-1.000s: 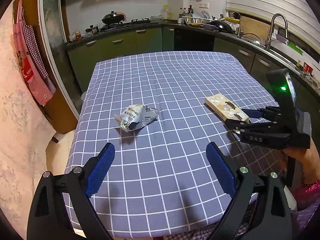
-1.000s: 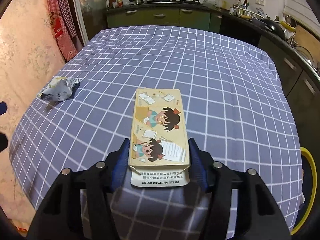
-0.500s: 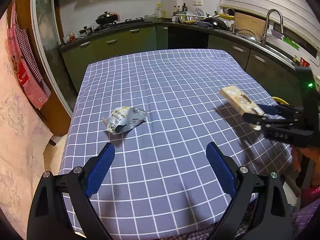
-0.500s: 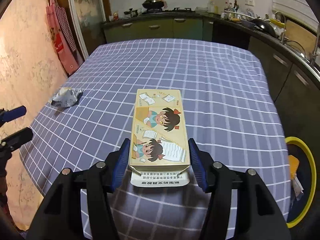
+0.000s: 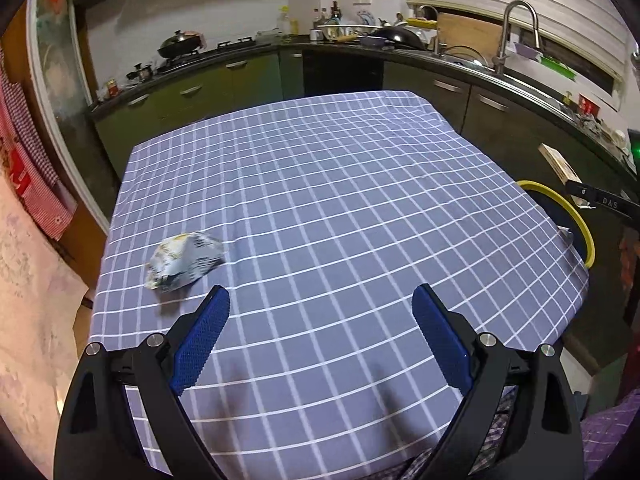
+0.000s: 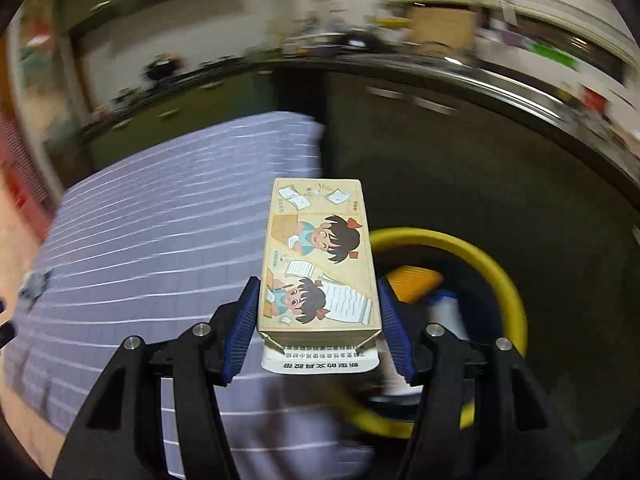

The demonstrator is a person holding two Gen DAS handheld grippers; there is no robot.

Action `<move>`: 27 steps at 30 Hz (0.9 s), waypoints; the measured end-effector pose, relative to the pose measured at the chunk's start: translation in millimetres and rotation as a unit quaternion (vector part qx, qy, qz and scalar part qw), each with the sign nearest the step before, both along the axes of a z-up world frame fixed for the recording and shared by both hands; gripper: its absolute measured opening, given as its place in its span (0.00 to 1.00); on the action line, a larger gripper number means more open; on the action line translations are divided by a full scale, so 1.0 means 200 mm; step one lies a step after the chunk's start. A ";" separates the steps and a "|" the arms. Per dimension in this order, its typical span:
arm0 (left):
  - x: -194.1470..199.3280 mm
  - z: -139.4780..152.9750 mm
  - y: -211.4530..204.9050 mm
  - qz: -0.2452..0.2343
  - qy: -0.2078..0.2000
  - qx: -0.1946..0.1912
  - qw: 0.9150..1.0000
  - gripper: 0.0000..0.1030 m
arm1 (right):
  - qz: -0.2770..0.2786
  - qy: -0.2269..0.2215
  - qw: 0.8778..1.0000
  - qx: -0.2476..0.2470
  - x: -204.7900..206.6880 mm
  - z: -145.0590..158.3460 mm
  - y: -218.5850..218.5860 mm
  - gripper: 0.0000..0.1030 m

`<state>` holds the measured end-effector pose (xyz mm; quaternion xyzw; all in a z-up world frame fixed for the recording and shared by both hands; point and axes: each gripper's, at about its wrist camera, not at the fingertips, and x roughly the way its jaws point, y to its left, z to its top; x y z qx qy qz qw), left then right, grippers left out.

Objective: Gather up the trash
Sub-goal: 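Carry the cardboard box over the bin and open the right tool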

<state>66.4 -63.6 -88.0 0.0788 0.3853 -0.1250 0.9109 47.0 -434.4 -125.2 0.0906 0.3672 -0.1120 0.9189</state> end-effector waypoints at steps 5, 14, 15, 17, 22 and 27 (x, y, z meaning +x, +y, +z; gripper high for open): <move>0.02 -0.02 -0.09 -0.017 0.007 0.006 1.000 0.89 | -0.036 0.027 0.999 0.000 0.00 -0.13 -0.17 0.53; 0.04 -0.03 -0.14 -0.021 0.010 0.008 1.000 0.89 | -0.073 0.005 0.997 0.014 -0.05 -0.20 -0.25 0.62; 0.04 -0.03 -0.13 -0.021 0.011 0.007 1.000 0.89 | -0.068 -0.003 0.998 0.011 -0.06 -0.17 -0.23 0.63; 0.05 -0.05 -0.12 -0.018 0.015 0.001 1.000 0.89 | -0.058 -0.015 0.998 0.012 -0.06 -0.14 -0.18 0.64; 0.06 -0.09 -0.02 -0.007 0.024 -0.010 1.000 0.89 | -0.028 -0.048 0.998 0.015 -0.07 -0.05 -0.04 0.67; 0.08 -0.08 0.15 0.019 0.020 -0.008 1.000 0.89 | 0.014 -0.062 0.998 0.022 -0.05 0.01 0.10 0.68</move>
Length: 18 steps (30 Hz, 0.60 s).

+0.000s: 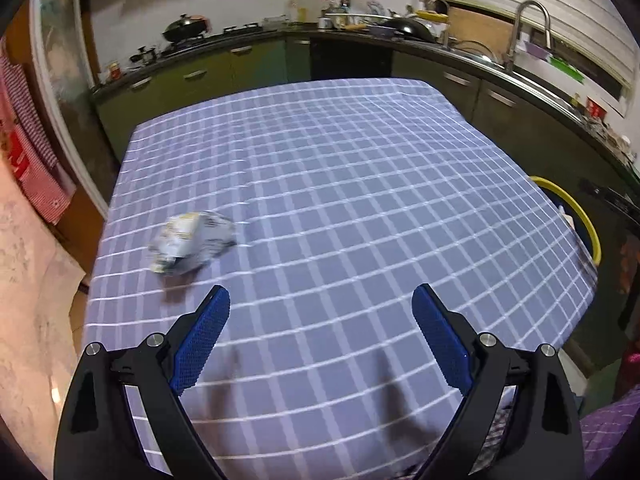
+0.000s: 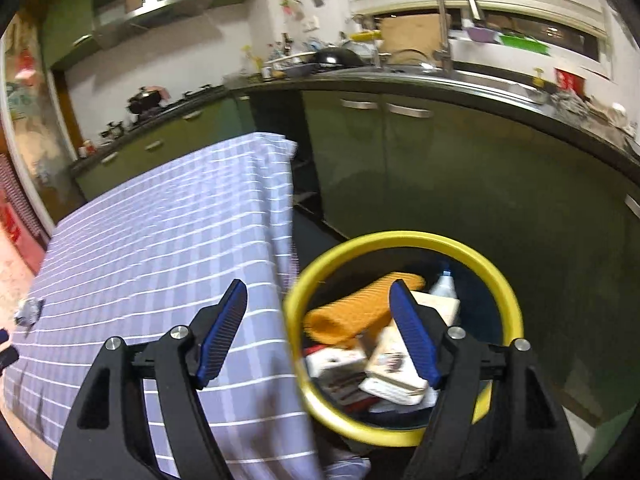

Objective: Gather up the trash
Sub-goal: 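Reach the left tool to the white snack wrapper and grasp it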

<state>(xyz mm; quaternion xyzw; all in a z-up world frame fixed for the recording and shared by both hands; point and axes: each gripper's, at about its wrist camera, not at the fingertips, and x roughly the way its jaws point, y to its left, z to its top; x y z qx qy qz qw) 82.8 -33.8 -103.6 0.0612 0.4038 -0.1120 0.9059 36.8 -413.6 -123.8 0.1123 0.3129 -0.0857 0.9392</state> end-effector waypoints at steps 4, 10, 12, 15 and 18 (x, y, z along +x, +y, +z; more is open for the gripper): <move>0.09 0.02 0.16 0.018 -0.004 0.018 1.000 0.89 | 0.028 0.000 1.000 0.000 0.03 0.01 0.11 0.71; 0.26 0.01 0.34 0.001 -0.014 0.021 1.000 0.89 | 0.057 0.012 0.998 0.004 0.07 -0.01 0.21 0.71; 0.32 -0.02 0.37 -0.017 -0.012 0.025 0.999 0.89 | 0.064 0.016 0.998 0.004 0.08 -0.02 0.24 0.71; 0.43 -0.08 0.44 -0.039 0.009 0.018 0.999 0.89 | 0.069 0.019 0.997 0.002 0.10 -0.01 0.27 0.71; 0.50 -0.12 0.47 -0.057 0.024 0.009 0.998 0.89 | 0.073 0.023 0.997 0.000 0.12 -0.01 0.29 0.71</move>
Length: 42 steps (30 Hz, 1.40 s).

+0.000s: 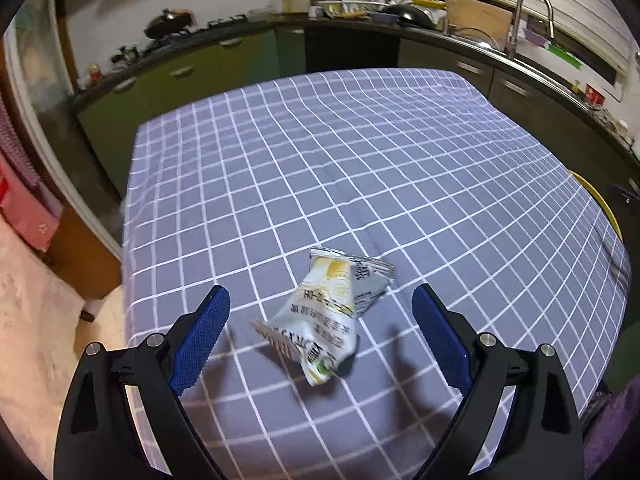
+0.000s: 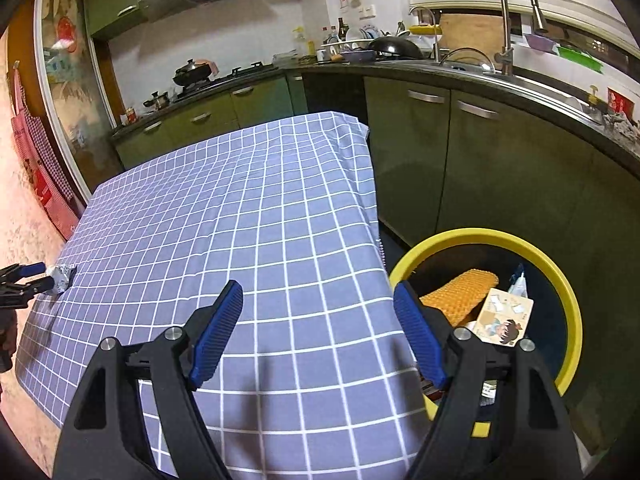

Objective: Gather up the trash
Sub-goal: 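Reach the left tool to the white snack wrapper and grasp it, then carry the snack wrapper over the bin and open the left tool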

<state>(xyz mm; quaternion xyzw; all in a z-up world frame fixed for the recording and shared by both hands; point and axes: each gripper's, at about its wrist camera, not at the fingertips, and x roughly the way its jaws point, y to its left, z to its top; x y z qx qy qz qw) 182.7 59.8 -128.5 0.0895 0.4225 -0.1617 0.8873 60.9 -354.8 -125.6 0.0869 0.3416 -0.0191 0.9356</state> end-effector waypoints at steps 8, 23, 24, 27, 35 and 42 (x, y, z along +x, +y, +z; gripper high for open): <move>0.06 -0.09 -0.05 -0.034 0.012 0.001 0.999 0.85 | 0.016 0.007 1.000 -0.005 0.04 0.00 0.07 0.72; 0.00 -0.11 -0.15 -0.023 0.018 0.007 1.000 0.64 | 0.022 0.008 1.000 0.005 0.02 -0.01 0.06 0.72; 0.00 -0.10 -0.15 -0.018 0.018 0.007 1.000 0.63 | 0.021 0.008 1.000 0.007 0.02 -0.02 0.06 0.72; 0.01 -0.10 -0.14 -0.005 0.017 0.005 1.000 0.58 | 0.022 0.007 1.000 0.010 0.01 -0.02 0.05 0.72; 0.03 -0.09 -0.11 0.014 0.012 -0.008 1.000 0.48 | 0.024 0.009 1.000 0.014 0.01 -0.03 0.05 0.72; -0.09 0.02 -0.25 -0.006 -0.024 -0.006 1.000 0.47 | 0.021 0.000 1.000 0.004 0.00 0.01 0.03 0.72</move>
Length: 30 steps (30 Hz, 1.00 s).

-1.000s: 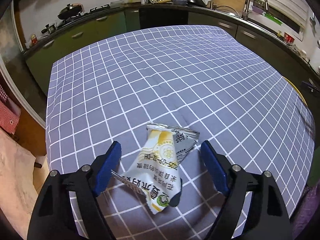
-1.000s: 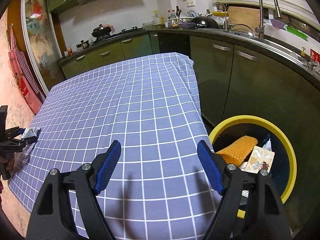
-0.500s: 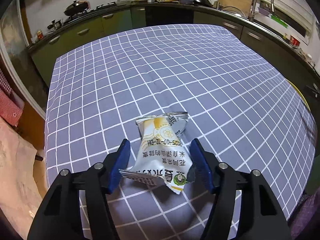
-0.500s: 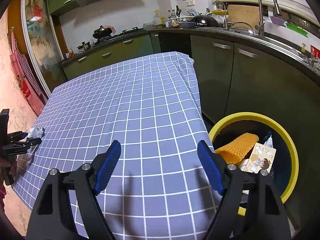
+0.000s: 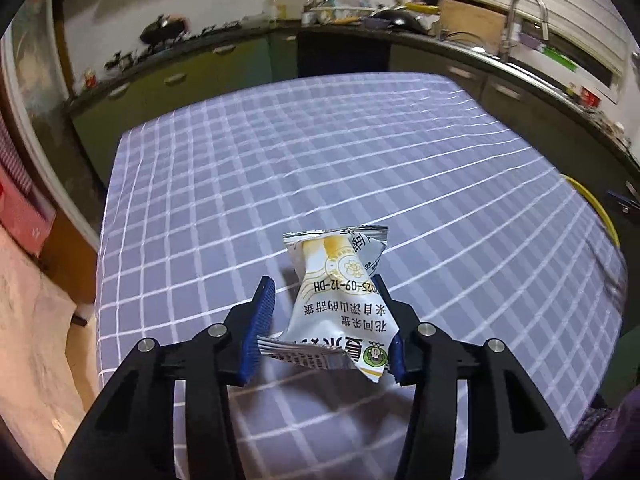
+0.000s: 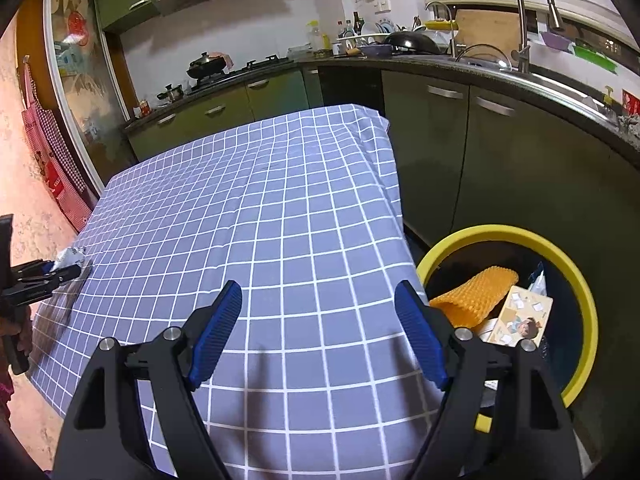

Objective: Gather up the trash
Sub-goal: 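Carry the snack wrapper over the bin and open the left tool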

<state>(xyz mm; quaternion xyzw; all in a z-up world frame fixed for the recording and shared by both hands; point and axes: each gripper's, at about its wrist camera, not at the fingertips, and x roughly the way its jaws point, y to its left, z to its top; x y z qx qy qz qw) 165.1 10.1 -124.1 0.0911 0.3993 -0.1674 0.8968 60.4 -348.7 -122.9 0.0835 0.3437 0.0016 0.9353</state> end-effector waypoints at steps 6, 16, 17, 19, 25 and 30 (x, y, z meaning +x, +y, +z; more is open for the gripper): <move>-0.12 0.16 -0.39 -0.085 -0.021 -0.003 0.996 0.47 | -0.047 -0.019 0.998 -0.031 -0.11 0.10 -0.19 0.72; -0.21 0.22 -1.38 -0.271 -0.003 -0.032 0.962 0.47 | -0.169 -0.037 0.984 -0.039 -0.42 0.14 -0.67 0.72; -0.22 0.22 -1.47 -0.284 -0.003 -0.032 0.958 0.47 | -0.175 -0.038 0.983 -0.036 -0.44 0.14 -0.70 0.72; -0.22 0.21 -1.66 -0.305 0.001 -0.032 0.952 0.47 | -0.187 -0.039 0.981 -0.028 -0.50 0.12 -0.77 0.72; -0.19 0.13 -2.13 -0.341 0.042 -0.018 0.939 0.48 | -0.205 -0.042 0.978 -0.005 -0.57 0.08 -0.89 0.72; -0.15 0.02 -2.41 -0.351 0.074 -0.002 0.933 0.48 | -0.212 -0.050 0.976 0.004 -0.59 0.07 -0.93 0.72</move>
